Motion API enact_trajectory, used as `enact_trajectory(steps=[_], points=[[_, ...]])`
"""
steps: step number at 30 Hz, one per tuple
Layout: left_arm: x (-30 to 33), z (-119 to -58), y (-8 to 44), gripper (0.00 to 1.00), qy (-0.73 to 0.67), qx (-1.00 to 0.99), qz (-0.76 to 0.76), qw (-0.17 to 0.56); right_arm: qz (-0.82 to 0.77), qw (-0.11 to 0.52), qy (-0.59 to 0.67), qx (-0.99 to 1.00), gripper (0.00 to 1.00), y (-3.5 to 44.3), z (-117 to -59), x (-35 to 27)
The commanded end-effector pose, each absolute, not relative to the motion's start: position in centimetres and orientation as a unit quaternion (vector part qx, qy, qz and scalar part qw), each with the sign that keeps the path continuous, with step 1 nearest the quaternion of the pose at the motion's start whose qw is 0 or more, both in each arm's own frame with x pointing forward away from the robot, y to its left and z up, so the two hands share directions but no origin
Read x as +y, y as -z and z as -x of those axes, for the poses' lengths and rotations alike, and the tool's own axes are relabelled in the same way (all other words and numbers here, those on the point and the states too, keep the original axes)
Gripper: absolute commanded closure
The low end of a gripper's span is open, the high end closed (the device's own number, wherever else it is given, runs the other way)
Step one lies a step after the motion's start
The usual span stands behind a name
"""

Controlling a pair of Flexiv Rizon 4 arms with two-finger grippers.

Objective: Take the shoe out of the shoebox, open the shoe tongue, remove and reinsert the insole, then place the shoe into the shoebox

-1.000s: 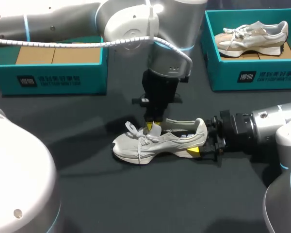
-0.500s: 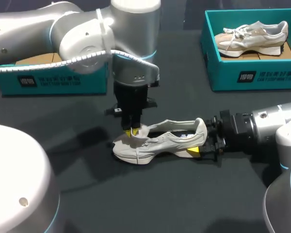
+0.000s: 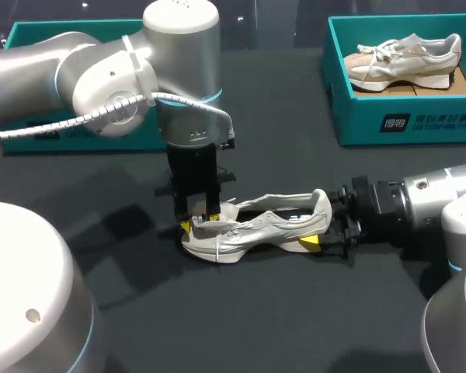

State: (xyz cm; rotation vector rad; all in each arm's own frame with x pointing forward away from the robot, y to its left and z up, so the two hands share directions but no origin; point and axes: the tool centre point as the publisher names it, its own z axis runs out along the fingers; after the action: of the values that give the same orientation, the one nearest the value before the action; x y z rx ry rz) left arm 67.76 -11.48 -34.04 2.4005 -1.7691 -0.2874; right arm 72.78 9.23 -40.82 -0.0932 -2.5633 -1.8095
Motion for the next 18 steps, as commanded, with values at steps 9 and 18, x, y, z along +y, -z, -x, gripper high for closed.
enact_trajectory(steps=[9,18], points=[[-10.7,-67.6,35.4,0.40,0.152,-0.602,-0.783,0.040,0.031,0.001,0.575,-0.818,1.00,40.9,-72.8,9.4],[-10.9,-71.0,30.5,0.48,0.106,-0.660,-0.743,0.035,0.031,0.001,0.575,-0.818,1.00,40.9,-72.8,9.4]])
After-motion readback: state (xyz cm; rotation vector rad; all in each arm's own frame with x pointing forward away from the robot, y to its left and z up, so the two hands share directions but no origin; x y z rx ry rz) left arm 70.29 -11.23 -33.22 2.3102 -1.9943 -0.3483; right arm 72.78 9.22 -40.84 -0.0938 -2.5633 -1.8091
